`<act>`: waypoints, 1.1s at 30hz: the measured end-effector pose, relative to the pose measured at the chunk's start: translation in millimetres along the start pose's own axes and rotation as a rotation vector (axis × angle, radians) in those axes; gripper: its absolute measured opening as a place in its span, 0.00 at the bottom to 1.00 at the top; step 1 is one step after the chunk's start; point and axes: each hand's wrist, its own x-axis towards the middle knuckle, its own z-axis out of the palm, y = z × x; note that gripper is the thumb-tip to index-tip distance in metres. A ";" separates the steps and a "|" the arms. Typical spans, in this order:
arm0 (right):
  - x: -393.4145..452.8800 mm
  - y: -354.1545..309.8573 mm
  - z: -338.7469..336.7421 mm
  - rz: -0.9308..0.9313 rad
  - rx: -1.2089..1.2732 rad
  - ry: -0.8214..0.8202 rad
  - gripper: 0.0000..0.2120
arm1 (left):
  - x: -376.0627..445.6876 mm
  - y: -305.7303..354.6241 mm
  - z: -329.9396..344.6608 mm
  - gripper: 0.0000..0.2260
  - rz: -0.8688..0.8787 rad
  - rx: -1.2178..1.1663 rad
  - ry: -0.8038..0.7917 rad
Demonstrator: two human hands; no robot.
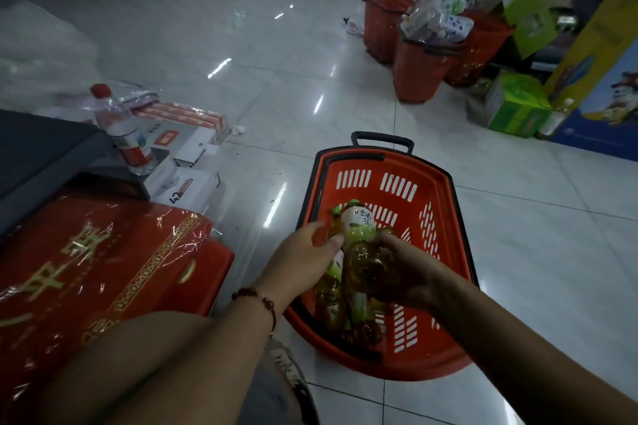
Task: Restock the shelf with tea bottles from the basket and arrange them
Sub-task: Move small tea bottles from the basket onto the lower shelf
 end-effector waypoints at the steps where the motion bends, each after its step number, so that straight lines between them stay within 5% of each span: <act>1: -8.9 -2.8 3.5 -0.034 -0.057 -0.024 0.29 | -2.7 1.0 -2.3 0.25 -0.017 -0.089 0.003; 6: -50.4 -10.6 30.3 -0.232 -0.437 -0.171 0.18 | -17.6 5.3 -15.4 0.28 -0.085 -0.416 0.008; 10: -65.4 -15.7 51.5 -0.414 -0.745 -0.154 0.18 | -25.6 2.0 -24.0 0.27 -0.138 -0.578 0.134; 20: -96.5 -26.3 95.0 -0.607 -0.881 -0.154 0.29 | -57.0 -4.5 -53.2 0.26 -0.004 -0.936 0.301; 33: -125.0 7.7 184.2 -0.802 -0.899 -0.373 0.31 | -154.5 -17.9 -127.2 0.28 0.145 -0.953 0.557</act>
